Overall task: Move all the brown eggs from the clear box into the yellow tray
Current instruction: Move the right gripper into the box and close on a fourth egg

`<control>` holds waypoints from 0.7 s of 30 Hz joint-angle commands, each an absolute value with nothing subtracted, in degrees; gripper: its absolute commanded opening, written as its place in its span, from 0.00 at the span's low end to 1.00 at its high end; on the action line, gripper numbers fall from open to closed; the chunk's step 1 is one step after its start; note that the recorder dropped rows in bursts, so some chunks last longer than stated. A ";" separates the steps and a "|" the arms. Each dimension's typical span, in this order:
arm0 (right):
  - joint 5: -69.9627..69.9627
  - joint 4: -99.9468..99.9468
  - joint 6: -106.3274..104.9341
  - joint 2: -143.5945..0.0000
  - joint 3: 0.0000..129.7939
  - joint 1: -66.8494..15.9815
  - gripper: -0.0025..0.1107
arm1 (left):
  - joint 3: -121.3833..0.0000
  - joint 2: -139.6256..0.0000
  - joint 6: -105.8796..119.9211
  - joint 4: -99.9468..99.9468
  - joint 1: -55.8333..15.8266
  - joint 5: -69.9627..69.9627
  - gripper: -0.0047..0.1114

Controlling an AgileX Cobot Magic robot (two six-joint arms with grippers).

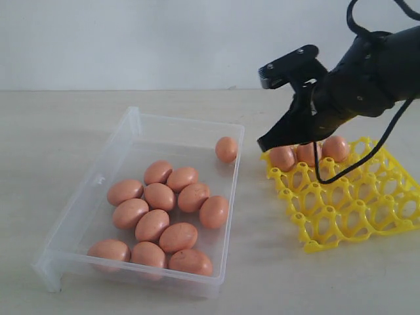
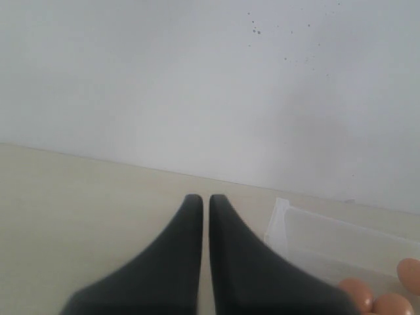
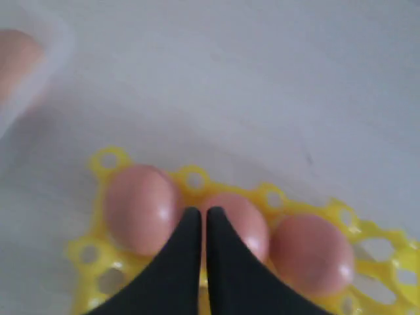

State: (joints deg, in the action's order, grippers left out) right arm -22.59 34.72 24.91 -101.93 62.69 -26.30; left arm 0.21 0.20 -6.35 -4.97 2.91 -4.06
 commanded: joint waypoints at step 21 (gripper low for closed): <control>-38.76 -15.22 -8.28 -114.58 86.86 -35.93 0.49 | 0.00 0.00 -6.42 -5.00 2.69 -3.95 0.07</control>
